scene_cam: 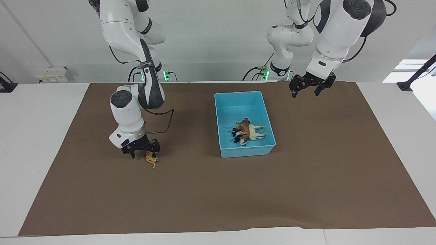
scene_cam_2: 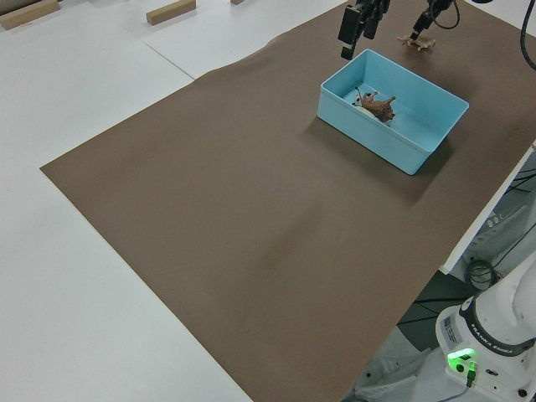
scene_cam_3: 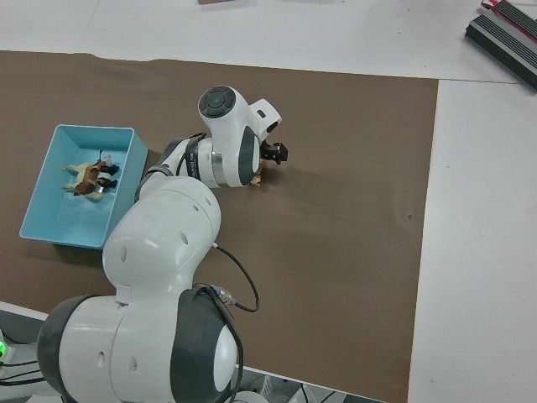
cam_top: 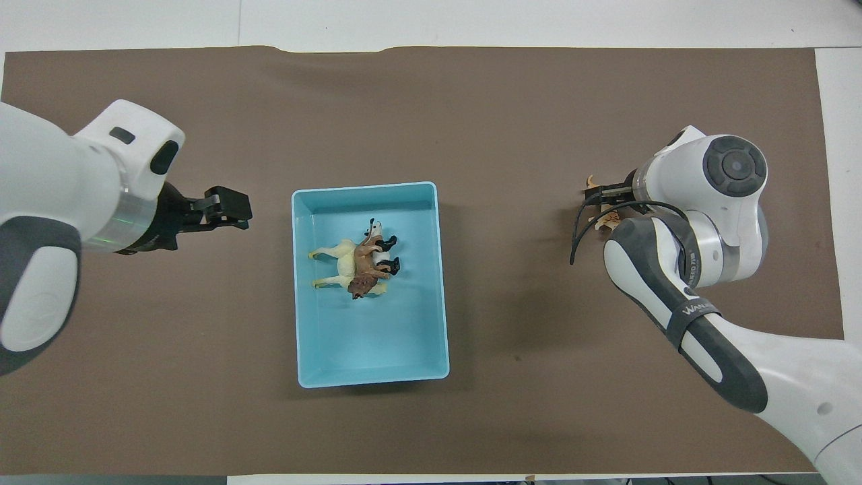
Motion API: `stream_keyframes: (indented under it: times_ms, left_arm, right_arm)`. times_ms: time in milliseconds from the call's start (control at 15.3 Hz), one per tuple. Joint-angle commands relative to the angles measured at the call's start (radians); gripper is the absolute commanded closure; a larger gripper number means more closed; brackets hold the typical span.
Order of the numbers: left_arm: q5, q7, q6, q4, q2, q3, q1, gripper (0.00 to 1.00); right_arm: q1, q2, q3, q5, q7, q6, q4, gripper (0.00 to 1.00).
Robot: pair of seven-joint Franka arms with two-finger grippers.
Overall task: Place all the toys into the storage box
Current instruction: 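Carry the tan deer into the box with the right gripper and release it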
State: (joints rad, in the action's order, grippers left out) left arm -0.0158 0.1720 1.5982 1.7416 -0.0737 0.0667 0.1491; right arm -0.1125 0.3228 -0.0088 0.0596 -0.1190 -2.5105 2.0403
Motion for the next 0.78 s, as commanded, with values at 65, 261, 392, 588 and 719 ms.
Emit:
stream_keyframes:
  times_ms: [65, 261, 392, 588, 719]
  left_arm:
    - [0.022, -0.097, -0.063, -0.045, 0.026, -0.001, -0.052, 0.0]
    - [0.039, -0.169, -0.058, -0.057, 0.046, -0.004, -0.084, 0.0]
    - [0.025, -0.17, -0.081, -0.152, 0.121, -0.005, -0.092, 0.0]
    - [0.019, -0.175, -0.104, -0.151, 0.124, -0.004, -0.095, 0.0]
    - [0.019, -0.178, -0.093, -0.145, 0.118, -0.004, -0.092, 0.0]
  right_arm:
    - [-0.003, -0.002, 0.01, -0.007, -0.048, -0.033, 0.02, 0.01]
    - [0.014, 0.005, 0.01, -0.007, 0.01, -0.071, 0.037, 0.65]
    - [0.01, 0.002, 0.01, -0.007, 0.002, -0.105, 0.069, 1.0]
    - [0.004, 0.001, 0.01, -0.009, -0.017, -0.12, 0.078, 1.0]
    - [-0.001, 0.002, 0.01, -0.007, -0.007, -0.12, 0.072, 1.0]
